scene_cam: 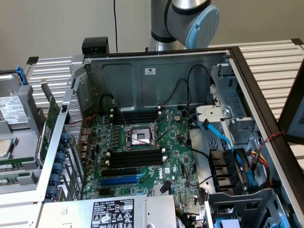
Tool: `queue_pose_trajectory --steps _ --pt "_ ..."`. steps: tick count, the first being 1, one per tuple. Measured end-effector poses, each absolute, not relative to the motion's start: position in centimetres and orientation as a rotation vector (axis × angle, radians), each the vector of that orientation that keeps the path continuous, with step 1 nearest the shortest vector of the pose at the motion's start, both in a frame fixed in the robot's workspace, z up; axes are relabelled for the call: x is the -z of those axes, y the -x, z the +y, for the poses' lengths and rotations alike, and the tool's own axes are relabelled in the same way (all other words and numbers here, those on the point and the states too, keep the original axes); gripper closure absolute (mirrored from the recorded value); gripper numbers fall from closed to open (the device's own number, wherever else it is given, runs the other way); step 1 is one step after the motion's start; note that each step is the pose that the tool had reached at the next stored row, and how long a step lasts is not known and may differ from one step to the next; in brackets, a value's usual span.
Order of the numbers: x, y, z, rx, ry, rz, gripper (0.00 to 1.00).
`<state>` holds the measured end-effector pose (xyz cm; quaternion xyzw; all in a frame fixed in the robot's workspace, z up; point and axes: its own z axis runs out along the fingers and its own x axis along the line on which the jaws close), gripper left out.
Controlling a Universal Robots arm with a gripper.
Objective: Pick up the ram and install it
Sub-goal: 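Pick up the ram and move it above insertion slot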
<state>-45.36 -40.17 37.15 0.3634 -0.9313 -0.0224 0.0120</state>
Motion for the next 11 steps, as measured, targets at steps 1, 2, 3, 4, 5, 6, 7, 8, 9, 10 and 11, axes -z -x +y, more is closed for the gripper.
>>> queue_pose_trajectory --steps 1,2,3,4,5,6,7,8,9,10,11 --pt "-37.14 45.37 -40.17 0.069 -1.158 -2.893 0.89" --pt "-37.13 45.38 -40.17 0.069 -1.186 -2.882 0.89" --pt "-37.13 45.38 -40.17 0.069 -1.21 -2.871 0.89" --pt "-37.12 45.39 -40.17 0.068 -1.237 -2.859 0.89" --pt "-37.11 45.39 -40.17 0.068 -1.263 -2.848 0.89" --pt "-37.1 45.4 -40.17 0.068 -1.288 -2.836 0.89" --pt "-37.1 45.4 -40.17 0.067 -1.313 -2.824 0.89" --pt "-37.09 45.41 -40.17 0.067 -1.339 -2.811 0.89" --pt "-37.09 45.41 -40.17 0.066 -1.364 -2.799 0.89" --pt "-37.09 45.41 -40.17 0.066 -1.389 -2.786 0.89" --pt "-37.08 45.41 -40.17 0.066 -1.414 -2.773 0.89"
